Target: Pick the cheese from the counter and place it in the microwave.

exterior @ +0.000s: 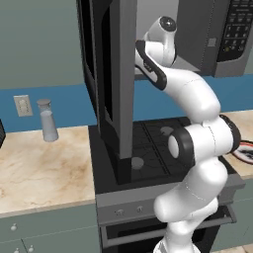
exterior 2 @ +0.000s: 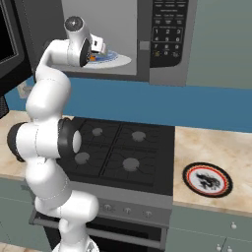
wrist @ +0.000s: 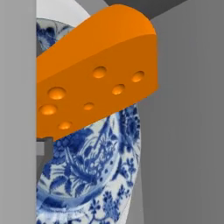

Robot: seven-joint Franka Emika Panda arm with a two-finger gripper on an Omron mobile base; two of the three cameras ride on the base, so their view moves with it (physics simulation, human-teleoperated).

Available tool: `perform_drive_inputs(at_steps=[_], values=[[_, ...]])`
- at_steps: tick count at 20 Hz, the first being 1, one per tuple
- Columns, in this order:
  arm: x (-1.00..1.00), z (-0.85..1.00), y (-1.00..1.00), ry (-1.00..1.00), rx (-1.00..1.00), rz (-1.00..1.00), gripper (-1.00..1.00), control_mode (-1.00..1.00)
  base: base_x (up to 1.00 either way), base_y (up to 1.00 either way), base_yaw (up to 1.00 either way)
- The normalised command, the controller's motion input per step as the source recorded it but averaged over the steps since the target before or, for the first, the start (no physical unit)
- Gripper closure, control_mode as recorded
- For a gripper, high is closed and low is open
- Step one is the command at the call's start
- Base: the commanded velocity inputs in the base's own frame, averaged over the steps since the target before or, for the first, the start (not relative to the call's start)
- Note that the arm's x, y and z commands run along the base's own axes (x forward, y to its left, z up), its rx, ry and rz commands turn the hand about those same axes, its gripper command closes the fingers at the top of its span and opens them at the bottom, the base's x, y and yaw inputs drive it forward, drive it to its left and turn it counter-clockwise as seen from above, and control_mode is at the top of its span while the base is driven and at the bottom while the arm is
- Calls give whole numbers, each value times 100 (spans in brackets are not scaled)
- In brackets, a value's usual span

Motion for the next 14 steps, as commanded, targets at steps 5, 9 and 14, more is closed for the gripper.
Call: perform_drive_inputs(at_steps=[5, 9, 14], values=[[-4, -14, -3, 2, 0, 0, -100, -100, 0, 0, 0], [-5, -10, 0, 0, 0, 0, -100, -100, 0, 0, 0], [-1, 0, 0, -4, 0, 0, -100, -100, 0, 0, 0]])
